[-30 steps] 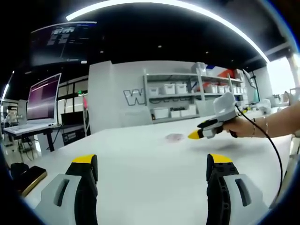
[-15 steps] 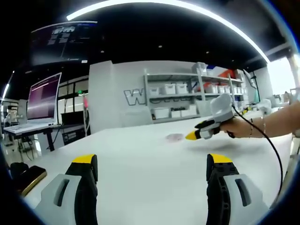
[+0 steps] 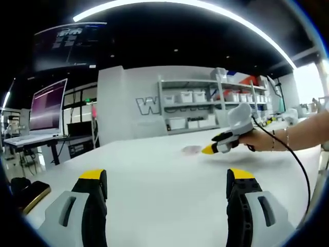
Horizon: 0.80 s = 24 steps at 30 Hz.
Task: Open the resealable bag by pulling the two sides of the seal apart until the entire bag opening is separated and visibly accessible.
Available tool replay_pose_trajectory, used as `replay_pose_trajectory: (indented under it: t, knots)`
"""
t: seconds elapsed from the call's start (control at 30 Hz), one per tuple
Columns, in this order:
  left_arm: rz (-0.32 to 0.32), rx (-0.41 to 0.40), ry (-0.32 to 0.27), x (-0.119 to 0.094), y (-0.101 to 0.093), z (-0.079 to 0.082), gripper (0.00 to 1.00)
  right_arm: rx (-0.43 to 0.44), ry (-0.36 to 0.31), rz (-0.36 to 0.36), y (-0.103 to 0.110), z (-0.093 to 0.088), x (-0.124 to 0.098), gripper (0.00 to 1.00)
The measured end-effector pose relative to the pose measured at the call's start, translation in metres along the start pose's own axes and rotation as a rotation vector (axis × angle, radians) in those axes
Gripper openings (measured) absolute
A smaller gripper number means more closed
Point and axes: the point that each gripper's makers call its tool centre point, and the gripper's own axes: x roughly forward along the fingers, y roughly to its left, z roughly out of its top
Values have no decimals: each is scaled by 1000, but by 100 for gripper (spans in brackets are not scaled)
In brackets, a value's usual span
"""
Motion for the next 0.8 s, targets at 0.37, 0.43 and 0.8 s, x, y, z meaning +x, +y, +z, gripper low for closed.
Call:
replay_pose_trajectory:
  t: [0.37, 0.43, 0.8]
  knots:
    - [-3, -2, -1, 2, 1, 0, 96, -16, 6, 9, 3, 0, 2, 51]
    - [-3, -1, -1, 2, 1, 0, 96, -24, 9, 9, 3, -1, 3, 51]
    - [-7, 6, -4, 3, 0, 3, 96, -28, 15, 15, 4, -4, 7, 51]
